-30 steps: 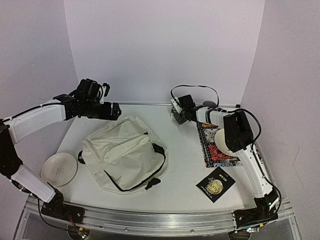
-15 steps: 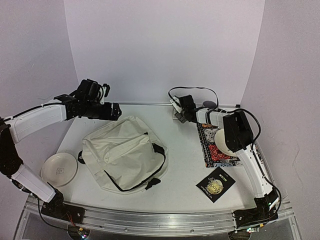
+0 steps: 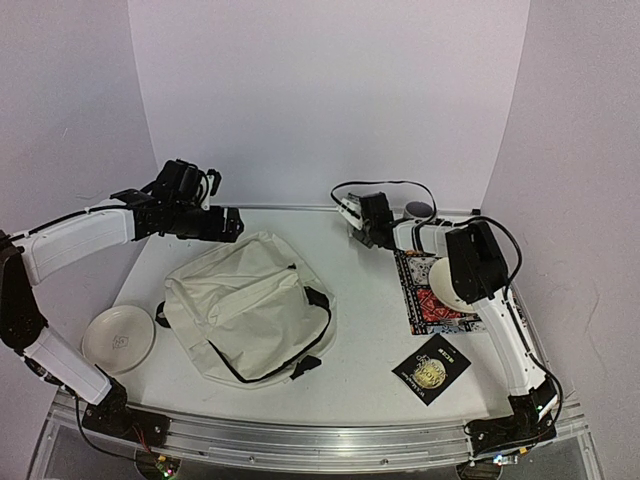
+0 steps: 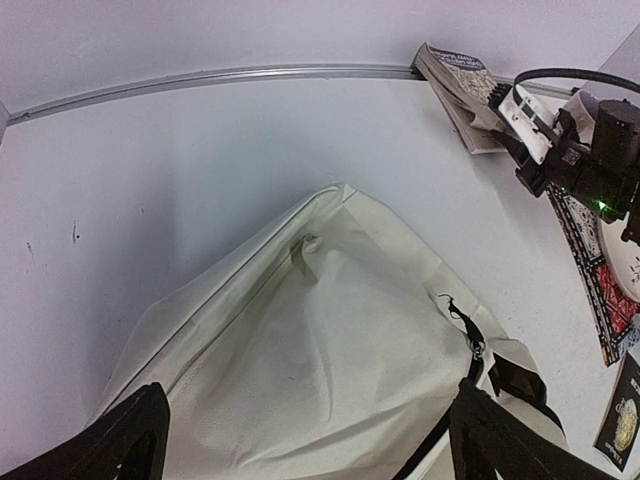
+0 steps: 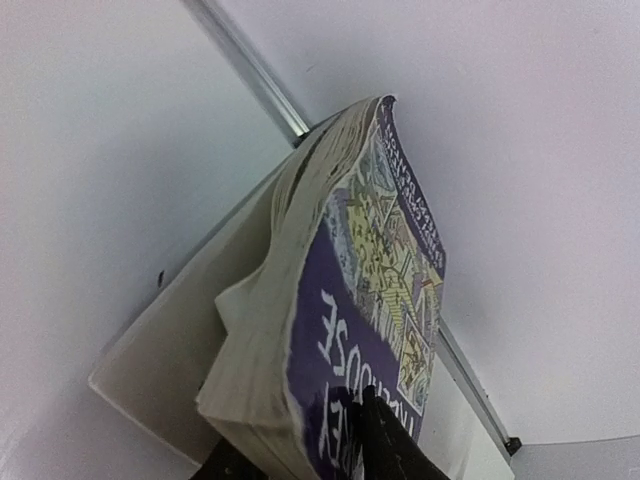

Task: Pack the student bag
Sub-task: Move the book to the center of the board.

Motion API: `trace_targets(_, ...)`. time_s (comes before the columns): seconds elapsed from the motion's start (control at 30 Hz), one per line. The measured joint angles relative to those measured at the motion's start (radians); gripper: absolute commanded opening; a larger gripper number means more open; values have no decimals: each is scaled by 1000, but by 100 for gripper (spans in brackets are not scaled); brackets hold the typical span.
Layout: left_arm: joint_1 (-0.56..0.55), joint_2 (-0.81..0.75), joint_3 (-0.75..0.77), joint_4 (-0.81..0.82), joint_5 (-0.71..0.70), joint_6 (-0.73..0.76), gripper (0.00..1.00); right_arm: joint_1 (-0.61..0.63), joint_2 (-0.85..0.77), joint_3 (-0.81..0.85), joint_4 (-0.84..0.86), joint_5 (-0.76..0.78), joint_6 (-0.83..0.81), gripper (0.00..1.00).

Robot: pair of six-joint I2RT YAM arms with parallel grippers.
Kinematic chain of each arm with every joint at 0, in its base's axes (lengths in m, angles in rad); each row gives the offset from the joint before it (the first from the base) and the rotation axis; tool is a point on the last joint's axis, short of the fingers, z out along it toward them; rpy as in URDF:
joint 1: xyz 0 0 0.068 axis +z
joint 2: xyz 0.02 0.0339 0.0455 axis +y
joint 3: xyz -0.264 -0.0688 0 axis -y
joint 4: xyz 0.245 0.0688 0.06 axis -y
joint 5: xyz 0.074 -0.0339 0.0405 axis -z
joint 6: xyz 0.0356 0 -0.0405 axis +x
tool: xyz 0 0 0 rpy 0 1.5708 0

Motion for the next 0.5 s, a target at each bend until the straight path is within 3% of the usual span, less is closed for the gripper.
trace_targets(0.13,0,0,0,0,1,0,99,8,-59,-116,15,-29,-4,6)
trace_targets(0.27,0,0,0,0,3,0,99,22,-150,-217,12,-41,9,1)
trace_targets(0.5,0,-8,-1,0,21,-2,99,94,-291,-351,-29,-38,61,0)
